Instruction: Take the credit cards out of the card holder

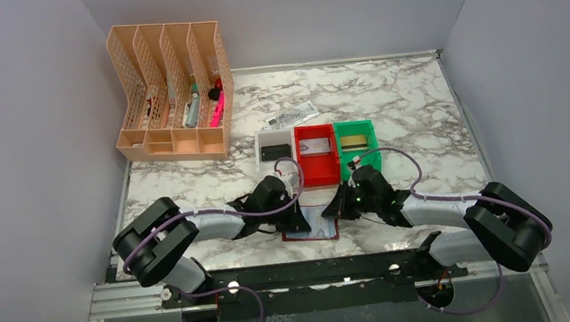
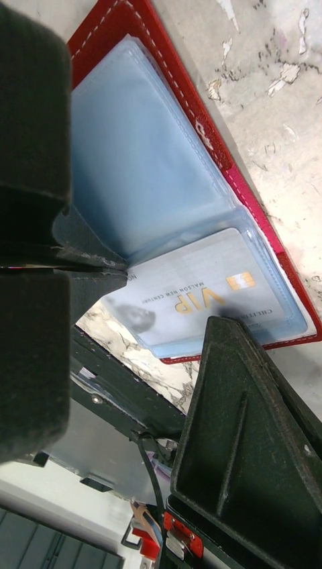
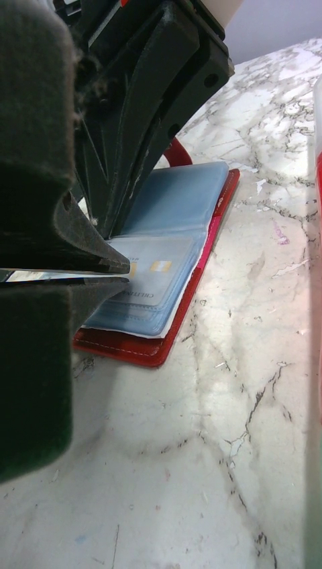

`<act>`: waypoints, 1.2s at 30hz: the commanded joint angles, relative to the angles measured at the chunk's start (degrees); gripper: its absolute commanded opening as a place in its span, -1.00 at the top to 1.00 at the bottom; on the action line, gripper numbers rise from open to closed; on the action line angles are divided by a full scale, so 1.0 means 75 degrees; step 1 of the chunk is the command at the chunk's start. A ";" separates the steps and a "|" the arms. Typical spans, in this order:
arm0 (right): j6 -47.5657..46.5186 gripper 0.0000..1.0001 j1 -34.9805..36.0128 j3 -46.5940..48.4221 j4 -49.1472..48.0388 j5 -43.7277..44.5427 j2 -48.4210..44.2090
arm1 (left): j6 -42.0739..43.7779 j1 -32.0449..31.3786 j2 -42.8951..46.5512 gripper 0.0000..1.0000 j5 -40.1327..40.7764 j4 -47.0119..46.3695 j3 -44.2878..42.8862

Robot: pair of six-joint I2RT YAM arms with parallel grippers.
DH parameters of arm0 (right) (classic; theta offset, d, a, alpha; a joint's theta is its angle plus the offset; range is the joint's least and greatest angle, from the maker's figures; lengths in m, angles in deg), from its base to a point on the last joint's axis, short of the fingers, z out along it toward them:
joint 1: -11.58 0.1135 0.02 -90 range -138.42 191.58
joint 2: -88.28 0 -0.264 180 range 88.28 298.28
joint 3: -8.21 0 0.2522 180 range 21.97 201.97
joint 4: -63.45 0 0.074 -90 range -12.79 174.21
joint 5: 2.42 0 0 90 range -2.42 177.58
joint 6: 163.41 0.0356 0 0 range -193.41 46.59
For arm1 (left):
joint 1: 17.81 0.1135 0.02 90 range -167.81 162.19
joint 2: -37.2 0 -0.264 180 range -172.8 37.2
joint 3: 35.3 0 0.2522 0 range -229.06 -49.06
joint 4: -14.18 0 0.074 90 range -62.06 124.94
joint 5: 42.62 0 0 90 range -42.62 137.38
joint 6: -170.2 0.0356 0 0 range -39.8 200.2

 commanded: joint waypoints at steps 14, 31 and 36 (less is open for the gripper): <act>-0.0192 0.76 0.0007 -0.0160 0.0905 0.0399 -0.0550 | 0.0175 0.0143 0.0693 1.00 0.0164 0.0169 0.0416; -0.0348 0.61 0.0005 -0.0061 0.0535 -0.0463 0.0001 | 0.0125 0.0168 0.0318 0.60 0.0060 -0.0329 0.0164; -0.0077 0.60 0.0016 -0.0205 0.0459 -0.0383 0.0138 | -0.0018 0.0162 0.0273 0.57 0.0171 -0.0455 0.0387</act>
